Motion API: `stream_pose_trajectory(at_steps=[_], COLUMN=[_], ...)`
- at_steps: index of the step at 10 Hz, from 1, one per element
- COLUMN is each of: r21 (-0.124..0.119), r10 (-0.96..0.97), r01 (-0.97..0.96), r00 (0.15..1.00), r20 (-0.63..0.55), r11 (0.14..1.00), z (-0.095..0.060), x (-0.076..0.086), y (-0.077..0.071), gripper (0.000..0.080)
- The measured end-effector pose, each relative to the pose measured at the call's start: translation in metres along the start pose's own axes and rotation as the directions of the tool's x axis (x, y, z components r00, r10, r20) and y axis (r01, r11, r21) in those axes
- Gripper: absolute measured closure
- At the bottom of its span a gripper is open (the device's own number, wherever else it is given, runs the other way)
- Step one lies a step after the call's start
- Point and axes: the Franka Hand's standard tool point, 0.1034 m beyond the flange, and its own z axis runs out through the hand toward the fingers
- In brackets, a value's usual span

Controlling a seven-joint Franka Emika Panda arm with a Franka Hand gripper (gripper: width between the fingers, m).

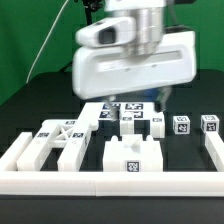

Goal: Assemble chair

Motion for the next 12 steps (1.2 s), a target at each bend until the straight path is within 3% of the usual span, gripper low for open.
stream_pose_trajectory(at_steps=[4,8,12], r21=[0.013,-0.012,-0.010], r10=[0.269,0.246,0.235], r01=[-0.269,-0.246,-0.235], r00=[0.963,0.969,0.971], r20=[0.003,0.023,0.042], r11=[0.963,0.969,0.972], z=[0.002,0.039,0.063], x=[0.000,-0.009,-0.020], y=[-0.007,0.027,0.021], gripper=[0.0150,0.0150,0.0150])
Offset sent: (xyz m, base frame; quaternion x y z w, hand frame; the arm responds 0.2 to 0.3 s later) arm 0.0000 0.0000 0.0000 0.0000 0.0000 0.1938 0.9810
